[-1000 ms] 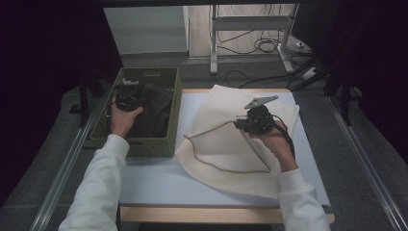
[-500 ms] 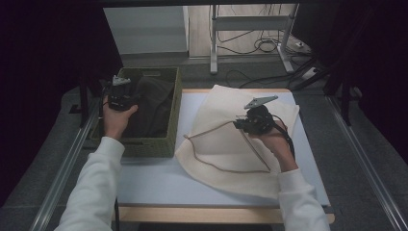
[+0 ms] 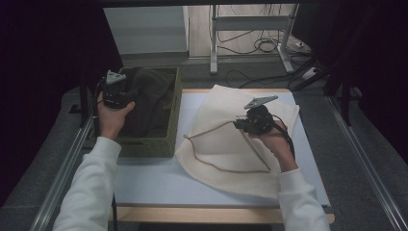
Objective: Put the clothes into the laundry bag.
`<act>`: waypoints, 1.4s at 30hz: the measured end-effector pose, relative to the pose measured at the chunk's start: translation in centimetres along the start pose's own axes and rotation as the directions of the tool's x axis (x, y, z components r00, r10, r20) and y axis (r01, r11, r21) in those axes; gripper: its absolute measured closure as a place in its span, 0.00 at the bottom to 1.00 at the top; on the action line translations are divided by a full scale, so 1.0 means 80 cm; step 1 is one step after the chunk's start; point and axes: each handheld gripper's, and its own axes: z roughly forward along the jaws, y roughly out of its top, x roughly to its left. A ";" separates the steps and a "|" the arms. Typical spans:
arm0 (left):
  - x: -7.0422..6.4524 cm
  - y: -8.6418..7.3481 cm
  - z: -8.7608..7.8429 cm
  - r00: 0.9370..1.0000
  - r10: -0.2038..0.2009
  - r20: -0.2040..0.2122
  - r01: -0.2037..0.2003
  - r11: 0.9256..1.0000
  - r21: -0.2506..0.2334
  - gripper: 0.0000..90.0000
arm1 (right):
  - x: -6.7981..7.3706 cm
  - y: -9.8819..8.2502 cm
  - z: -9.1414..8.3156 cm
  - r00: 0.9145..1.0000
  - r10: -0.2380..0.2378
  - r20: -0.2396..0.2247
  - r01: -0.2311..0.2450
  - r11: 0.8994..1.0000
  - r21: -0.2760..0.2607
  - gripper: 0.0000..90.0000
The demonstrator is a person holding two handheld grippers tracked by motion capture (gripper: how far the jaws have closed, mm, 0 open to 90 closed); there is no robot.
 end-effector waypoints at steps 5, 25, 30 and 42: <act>-0.002 0.009 -0.011 1.000 0.006 0.005 -0.006 1.000 -0.022 0.79 | 0.000 0.000 0.000 1.000 0.000 -0.001 0.000 1.000 0.001 0.95; -0.009 0.045 -0.047 1.000 0.003 0.030 0.000 0.995 -0.104 0.79 | 0.000 0.000 0.001 1.000 -0.002 -0.001 0.002 1.000 0.001 0.95; -0.014 0.049 -0.055 0.999 0.017 0.041 -0.012 0.994 -0.111 0.79 | 0.000 0.000 0.001 1.000 -0.001 -0.003 0.001 1.000 0.002 0.95; -0.028 0.060 -0.080 0.996 0.033 0.082 -0.021 0.989 -0.148 0.79 | 0.001 0.000 0.002 1.000 -0.003 -0.003 0.003 1.000 0.005 0.95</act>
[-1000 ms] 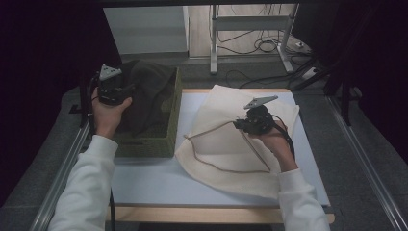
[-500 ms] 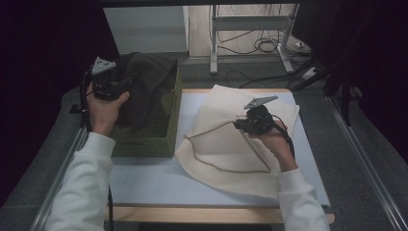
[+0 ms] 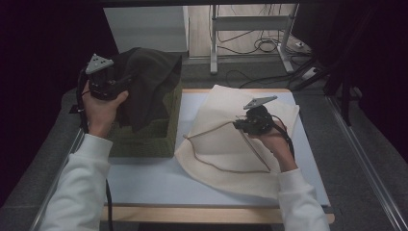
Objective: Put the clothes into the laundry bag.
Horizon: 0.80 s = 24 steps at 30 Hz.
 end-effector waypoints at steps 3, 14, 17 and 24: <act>-0.006 0.002 -0.004 1.000 0.005 0.012 -0.005 1.000 -0.015 0.79 | 0.000 0.000 0.000 1.000 0.000 0.001 0.000 1.000 0.000 0.95; -0.017 0.008 -0.016 0.999 0.022 0.033 -0.020 0.999 -0.043 0.79 | 0.000 0.000 0.000 1.000 -0.005 0.000 0.005 1.000 0.000 0.95; -0.020 0.005 -0.017 0.999 0.021 0.043 -0.019 0.999 -0.048 0.79 | 0.000 0.000 0.000 1.000 -0.004 0.003 0.004 1.000 -0.002 0.95; -0.025 0.004 -0.024 0.998 0.025 0.055 -0.021 0.997 -0.068 0.79 | -0.001 0.000 0.002 1.000 -0.004 0.002 0.004 1.000 -0.001 0.95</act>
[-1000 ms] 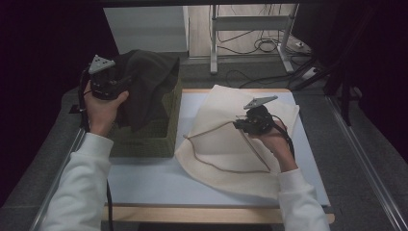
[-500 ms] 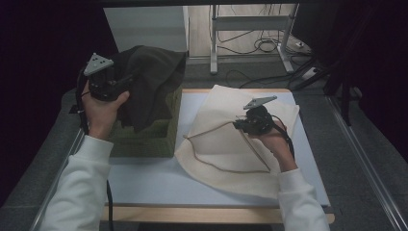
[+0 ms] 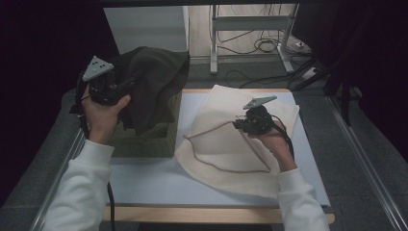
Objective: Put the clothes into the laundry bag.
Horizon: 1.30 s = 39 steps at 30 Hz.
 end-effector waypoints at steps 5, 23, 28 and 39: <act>-0.008 -0.002 -0.010 1.000 0.008 0.015 -0.008 1.000 -0.013 0.79 | 0.000 0.000 0.001 1.000 0.004 -0.001 -0.004 1.000 0.001 0.95; -0.040 -0.010 -0.041 0.995 0.049 0.091 -0.044 0.997 -0.059 0.79 | -0.001 0.000 0.000 1.000 0.003 0.004 -0.003 1.000 -0.009 0.95; -0.047 -0.013 -0.048 0.993 0.052 0.110 -0.044 0.997 -0.071 0.79 | -0.002 0.000 0.000 1.000 0.001 0.003 -0.001 1.000 -0.009 0.95; -0.056 -0.018 -0.052 0.988 0.046 0.150 -0.035 0.996 -0.076 0.79 | -0.002 0.000 0.000 1.000 0.005 0.000 -0.005 1.000 -0.009 0.95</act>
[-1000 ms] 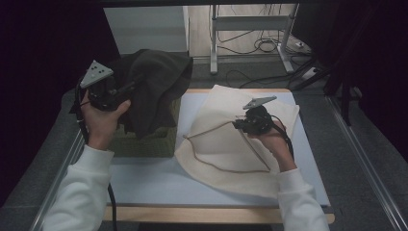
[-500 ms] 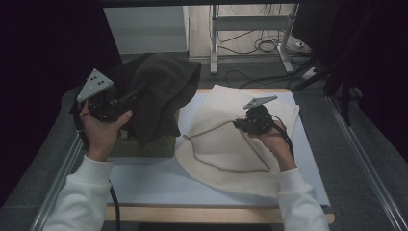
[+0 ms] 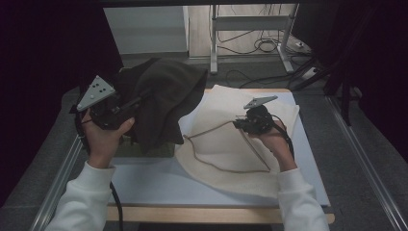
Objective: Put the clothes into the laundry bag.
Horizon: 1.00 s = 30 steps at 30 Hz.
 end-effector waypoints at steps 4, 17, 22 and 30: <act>-0.004 0.001 -0.005 1.000 -0.008 0.020 0.009 1.000 -0.013 0.79 | 0.000 0.000 0.000 1.000 0.000 0.000 0.000 1.000 0.000 0.95; -0.027 0.009 -0.028 0.996 0.009 0.090 -0.004 0.999 -0.049 0.79 | -0.005 -0.002 0.003 1.000 0.011 -0.004 -0.011 1.000 0.001 0.95; -0.036 0.011 -0.036 0.992 0.010 0.124 -0.002 0.998 -0.065 0.79 | -0.005 -0.002 0.002 1.000 0.011 -0.001 -0.011 1.000 0.000 0.95; -0.046 0.008 -0.039 0.987 0.020 0.158 -0.010 0.998 -0.062 0.79 | -0.007 -0.002 0.000 1.000 0.021 0.002 -0.021 1.000 -0.006 0.95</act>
